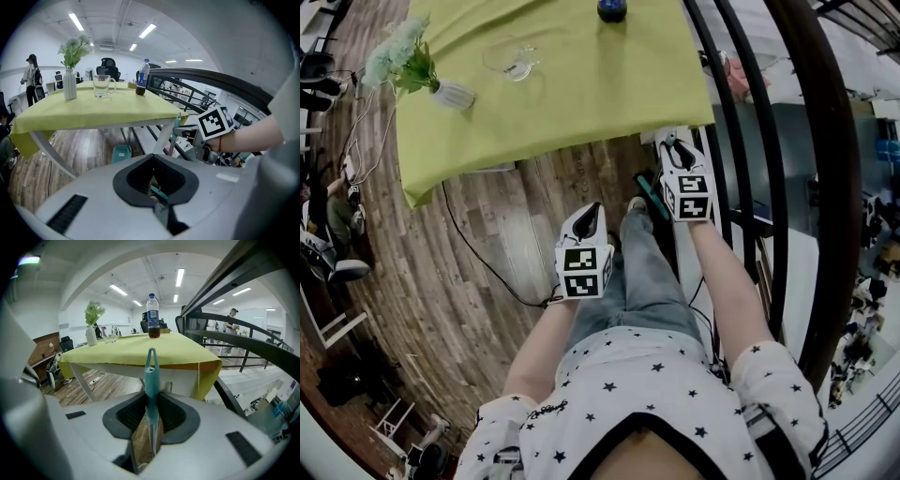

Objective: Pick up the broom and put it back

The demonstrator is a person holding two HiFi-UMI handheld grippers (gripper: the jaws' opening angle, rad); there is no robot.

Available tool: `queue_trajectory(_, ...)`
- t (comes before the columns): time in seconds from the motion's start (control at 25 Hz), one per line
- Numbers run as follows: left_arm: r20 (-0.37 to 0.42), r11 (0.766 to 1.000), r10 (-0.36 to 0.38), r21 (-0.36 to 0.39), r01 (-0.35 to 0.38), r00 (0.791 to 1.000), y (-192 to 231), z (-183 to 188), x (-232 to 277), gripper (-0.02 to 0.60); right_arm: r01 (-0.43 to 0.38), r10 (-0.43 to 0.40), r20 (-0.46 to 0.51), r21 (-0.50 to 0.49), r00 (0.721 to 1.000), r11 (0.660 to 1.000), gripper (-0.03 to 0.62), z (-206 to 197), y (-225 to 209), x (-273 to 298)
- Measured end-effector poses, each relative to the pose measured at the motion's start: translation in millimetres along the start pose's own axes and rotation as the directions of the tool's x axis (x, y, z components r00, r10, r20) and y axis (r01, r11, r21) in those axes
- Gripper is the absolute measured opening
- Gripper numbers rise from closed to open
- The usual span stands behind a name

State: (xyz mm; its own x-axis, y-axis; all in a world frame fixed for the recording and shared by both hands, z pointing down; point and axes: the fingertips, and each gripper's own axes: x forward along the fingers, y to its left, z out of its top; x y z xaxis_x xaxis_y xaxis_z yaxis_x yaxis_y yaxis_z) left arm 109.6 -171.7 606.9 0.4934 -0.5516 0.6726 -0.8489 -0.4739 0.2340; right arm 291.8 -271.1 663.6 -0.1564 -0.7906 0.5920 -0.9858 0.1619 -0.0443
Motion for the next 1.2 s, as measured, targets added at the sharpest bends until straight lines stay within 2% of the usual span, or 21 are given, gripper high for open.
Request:
queue_trajectory(0.48,0.012,1.000,-0.021,0.012,0.021,1.000,2.5,-6.6,-21.0,0.011,0.035,-0.035,0.000,-0.019,0.999,0.999,0.077,-12.1,14.2,-31.0)
queue_trajectory(0.72,0.011,1.000,-0.021,0.015,0.021,1.000,7.4,0.2,2.4,0.011,0.043,-0.043,-0.007,-0.025,0.999,0.999,0.077,-23.4,1.5,-22.0)
queue_trajectory(1.2,0.077,0.999,-0.023,0.028,0.021,0.997,19.2,-21.9,-103.8,0.011,0.107,-0.106,0.048,-0.021,0.993,0.994,0.077,-20.0,64.0,-124.3)
